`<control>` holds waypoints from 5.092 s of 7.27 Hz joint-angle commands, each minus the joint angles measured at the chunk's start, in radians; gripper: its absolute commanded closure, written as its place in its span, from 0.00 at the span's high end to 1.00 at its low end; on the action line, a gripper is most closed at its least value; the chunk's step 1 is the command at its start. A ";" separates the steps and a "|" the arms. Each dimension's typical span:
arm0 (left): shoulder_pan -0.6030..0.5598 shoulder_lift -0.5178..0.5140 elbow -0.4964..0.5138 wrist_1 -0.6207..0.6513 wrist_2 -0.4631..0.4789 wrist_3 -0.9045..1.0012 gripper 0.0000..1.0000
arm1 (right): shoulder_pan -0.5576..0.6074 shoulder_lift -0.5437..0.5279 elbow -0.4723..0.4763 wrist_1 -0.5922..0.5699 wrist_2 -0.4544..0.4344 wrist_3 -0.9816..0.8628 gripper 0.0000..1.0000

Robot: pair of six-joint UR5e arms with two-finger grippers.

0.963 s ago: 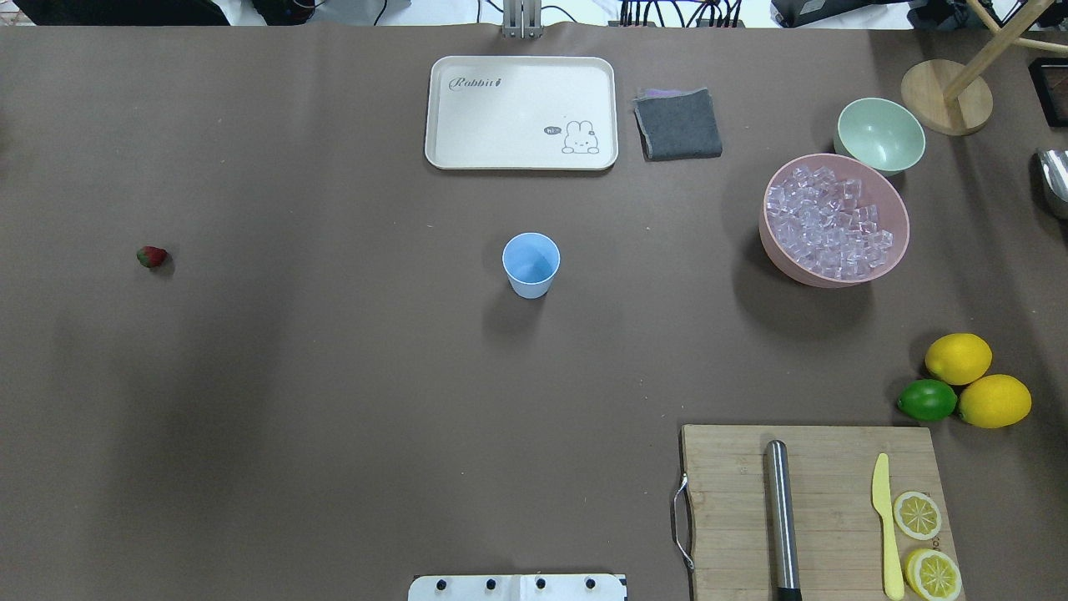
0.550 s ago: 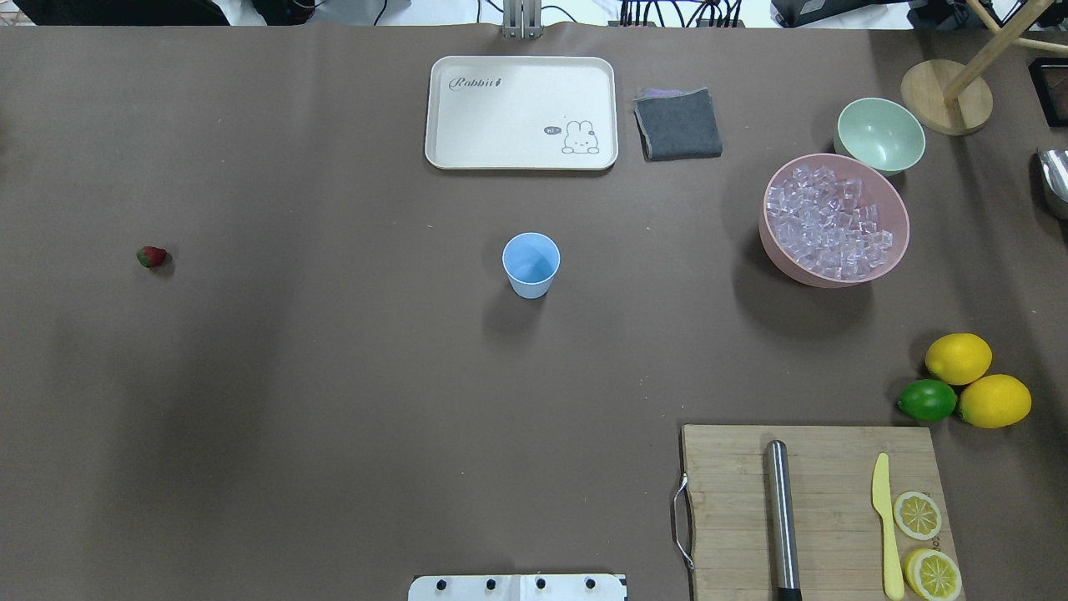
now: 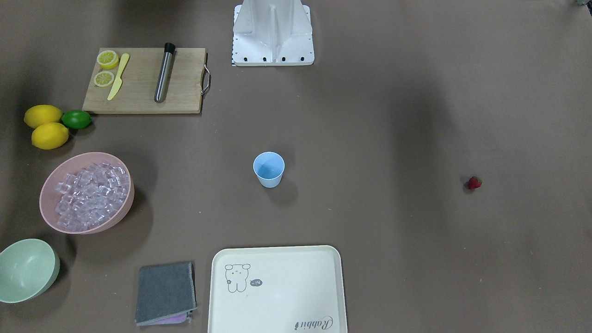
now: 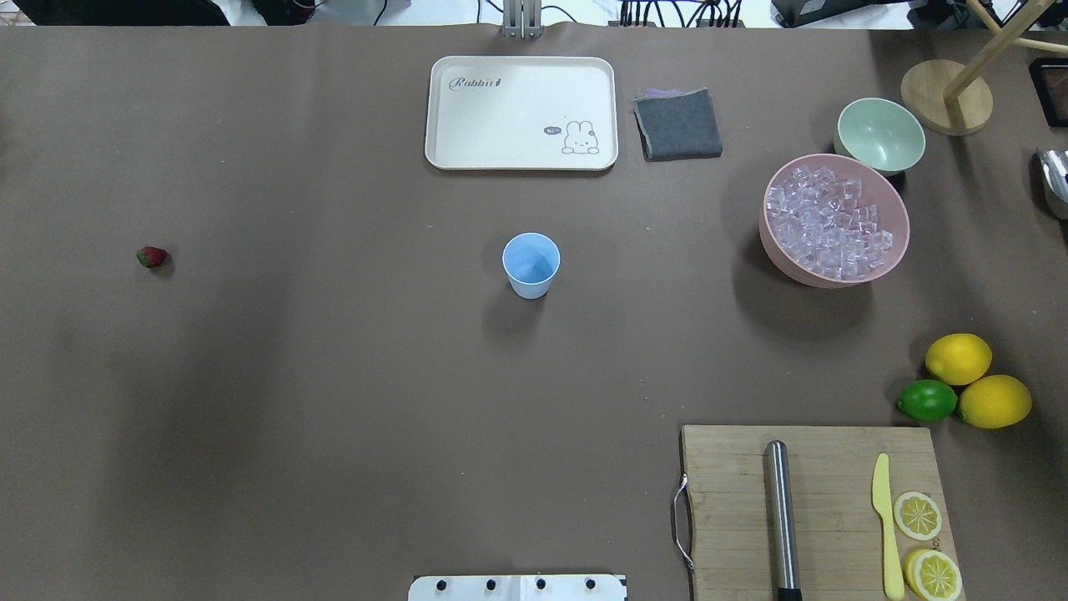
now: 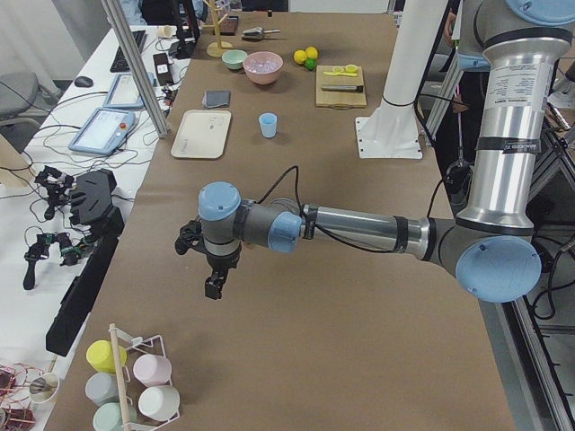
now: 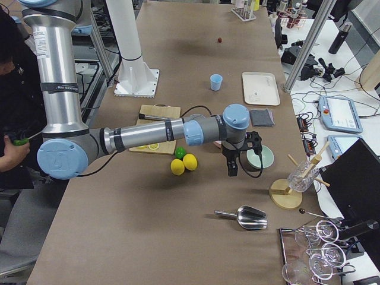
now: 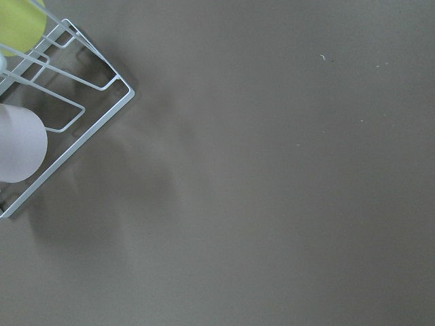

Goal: Put ice and strawberries in cup
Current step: 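Move the right gripper over the pink bowl of ice cubes, then lower the right gripper into the bowl and grasp an ice cube, then lift the ice cube and carry it over the light-blue cup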

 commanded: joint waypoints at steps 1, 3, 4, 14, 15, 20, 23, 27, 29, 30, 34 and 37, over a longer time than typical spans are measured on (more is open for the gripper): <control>0.000 -0.003 0.002 0.004 0.001 0.000 0.98 | -0.110 0.092 0.005 0.008 0.008 0.176 1.00; 0.000 -0.003 0.004 0.005 0.001 0.000 0.98 | -0.202 0.155 0.002 0.011 0.000 0.270 0.98; 0.000 -0.001 0.004 0.005 0.001 0.000 0.98 | -0.234 0.184 -0.006 0.010 -0.005 0.271 0.98; 0.000 -0.020 0.019 0.005 0.001 0.002 0.98 | -0.381 0.229 -0.196 0.246 -0.052 0.366 0.89; -0.002 -0.029 0.022 0.007 0.003 0.002 0.98 | -0.386 0.229 -0.199 0.246 -0.052 0.367 0.89; 0.000 -0.049 0.048 0.005 0.003 0.002 0.98 | -0.394 0.240 -0.208 0.246 -0.052 0.367 0.88; 0.000 -0.055 0.055 0.005 0.003 0.002 0.98 | -0.397 0.244 -0.225 0.246 -0.052 0.366 0.88; 0.000 -0.063 0.055 0.007 0.003 0.002 0.98 | -0.412 0.243 -0.231 0.246 -0.052 0.366 0.63; -0.002 -0.063 0.055 0.007 0.003 0.002 0.98 | -0.412 0.241 -0.230 0.246 -0.051 0.353 0.25; -0.002 -0.067 0.055 0.007 0.004 0.003 0.98 | -0.411 0.241 -0.228 0.248 -0.046 0.352 0.07; -0.002 -0.069 0.055 0.007 0.003 0.003 0.98 | -0.383 0.243 -0.211 0.248 -0.003 0.350 0.00; -0.002 -0.072 0.053 0.007 0.003 0.003 0.98 | -0.345 0.241 -0.162 0.240 0.037 0.346 0.00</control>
